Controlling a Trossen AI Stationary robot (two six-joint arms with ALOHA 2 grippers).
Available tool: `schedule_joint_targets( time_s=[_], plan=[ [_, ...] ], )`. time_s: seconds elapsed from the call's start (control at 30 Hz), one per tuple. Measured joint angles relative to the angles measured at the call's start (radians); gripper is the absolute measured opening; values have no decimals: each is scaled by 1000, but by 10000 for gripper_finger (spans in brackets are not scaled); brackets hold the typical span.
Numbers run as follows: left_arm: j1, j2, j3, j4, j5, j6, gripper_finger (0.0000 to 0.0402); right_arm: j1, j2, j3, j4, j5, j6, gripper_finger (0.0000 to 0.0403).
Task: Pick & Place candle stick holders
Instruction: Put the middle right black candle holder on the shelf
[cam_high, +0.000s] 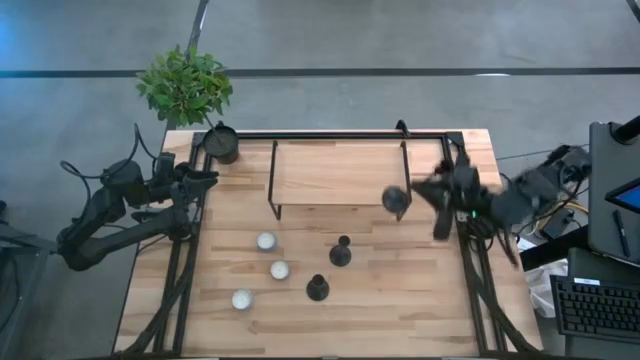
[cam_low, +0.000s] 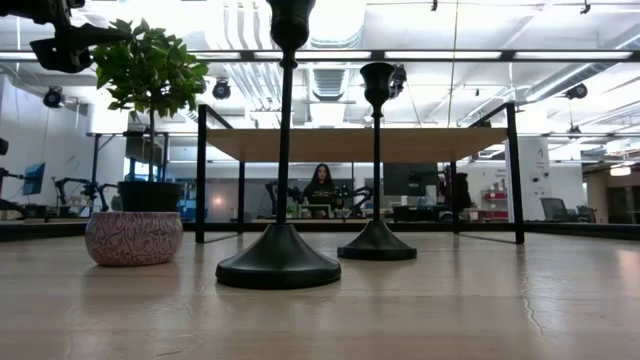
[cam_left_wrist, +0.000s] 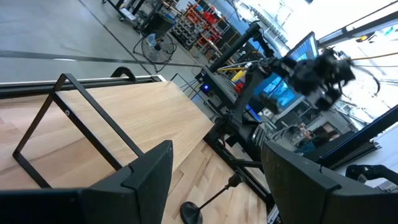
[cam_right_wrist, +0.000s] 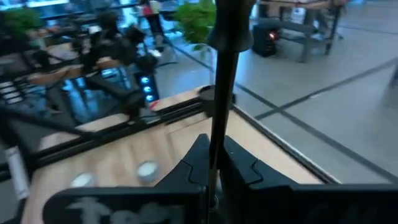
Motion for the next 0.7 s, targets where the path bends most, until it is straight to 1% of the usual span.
schedule_joint_targets(
  time_s=[0.1, 0.2, 0.27, 0.33, 0.5, 0.6, 0.7],
  plan=[
    [0, 0, 0, 0, 0, 0, 241, -185, 14, 22, -9, -140, -27, 9],
    [0, 0, 0, 0, 0, 0, 241, -366, 66, 27, 25, -289, -82, 9],
    [0, 0, 0, 0, 0, 0, 241, -463, 110, 28, 75, -376, -122, 9],
    [0, 0, 0, 0, 0, 0, 241, -542, 153, 40, 118, -427, -150, 9],
    [0, 0, 0, 0, 0, 0, 241, -682, 234, 83, 127, -503, -179, 9],
    [0, 0, 0, 0, 0, 0, 241, -735, 267, 85, 116, -570, -181, 9],
    [0, 0, 0, 0, 0, 0, 241, -772, 279, 68, 113, -595, -199, 9]
  ],
)
